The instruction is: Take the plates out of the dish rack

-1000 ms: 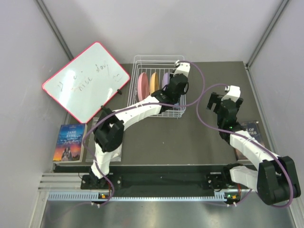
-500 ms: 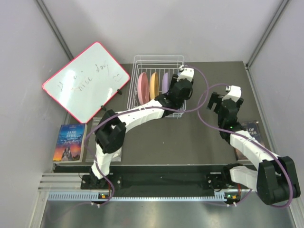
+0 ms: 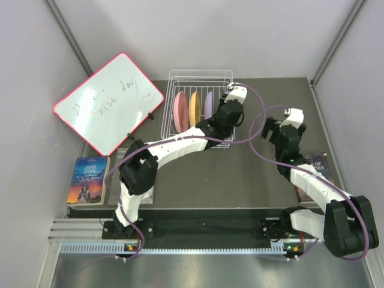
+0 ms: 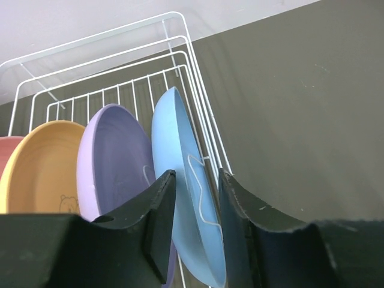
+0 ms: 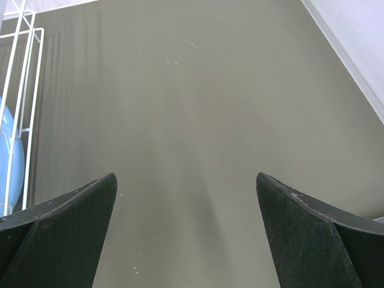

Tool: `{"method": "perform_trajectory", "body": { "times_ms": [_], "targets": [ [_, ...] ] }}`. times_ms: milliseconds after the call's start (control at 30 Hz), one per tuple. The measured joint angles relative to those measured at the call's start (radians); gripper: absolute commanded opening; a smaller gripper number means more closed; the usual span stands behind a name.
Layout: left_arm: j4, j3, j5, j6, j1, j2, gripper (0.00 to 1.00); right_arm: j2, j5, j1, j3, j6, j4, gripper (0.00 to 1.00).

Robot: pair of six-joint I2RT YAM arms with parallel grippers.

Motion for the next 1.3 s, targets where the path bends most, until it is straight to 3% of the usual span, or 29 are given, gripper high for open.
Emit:
{"method": "perform_trajectory", "body": {
  "times_ms": [100, 200, 267, 467, 567, 667, 767, 833, 900, 1000, 1033, 1133, 1167, 1300],
  "targets": [
    [0.001, -0.006, -0.018, -0.002, 0.0, 0.0, 0.37, 0.0, 0.0, 0.0, 0.0, 0.001, -0.003, 1.0],
    [0.001, -0.016, -0.033, -0.003, 0.0, 0.0, 0.5, 0.0, -0.001, -0.002, 0.0, 0.002, -0.003, 1.0],
    [0.001, -0.021, -0.039, -0.002, 0.0, 0.001, 0.45, 0.002, -0.002, -0.003, 0.0, 0.002, -0.003, 1.0],
    [0.003, -0.031, -0.051, -0.002, 0.0, 0.001, 0.47, 0.008, -0.005, -0.006, 0.0, 0.003, -0.007, 1.0],
    [0.005, -0.031, -0.055, -0.002, 0.0, 0.001, 0.39, 0.009, -0.01, -0.006, 0.0, 0.003, -0.011, 1.0],
    [0.006, -0.031, -0.06, -0.003, 0.0, 0.002, 0.38, 0.009, -0.012, -0.007, 0.0, 0.003, -0.011, 1.0],
    [0.008, -0.031, -0.069, -0.002, 0.0, 0.004, 0.41, 0.01, -0.014, -0.008, 0.0, 0.003, -0.011, 1.0],
    [0.009, -0.031, -0.078, -0.003, 0.0, 0.01, 0.53, 0.01, -0.015, -0.008, 0.0, 0.003, -0.011, 1.0],
    [0.009, -0.031, -0.084, -0.001, 0.0, 0.019, 0.53, 0.011, -0.017, -0.008, 0.0, 0.003, -0.011, 1.0],
    [0.009, -0.032, -0.096, -0.002, 0.0, 0.035, 0.39, 0.011, -0.018, -0.01, 0.0, 0.003, -0.012, 1.0],
    [0.008, -0.032, -0.099, -0.002, 0.0, 0.04, 0.27, 0.011, -0.018, -0.011, 0.0, 0.003, -0.012, 1.0],
    [0.019, -0.032, -0.135, -0.005, 0.0, 0.051, 0.1, 0.013, -0.018, -0.013, 0.0, 0.004, -0.011, 1.0],
    [0.02, -0.032, -0.156, -0.002, 0.0, 0.051, 0.0, 0.014, -0.019, -0.013, 0.0, 0.004, -0.011, 1.0],
    [0.005, -0.032, -0.229, 0.04, 0.01, 0.051, 0.0, 0.016, -0.019, -0.013, 0.0, 0.005, -0.013, 1.0]
  ]
}}
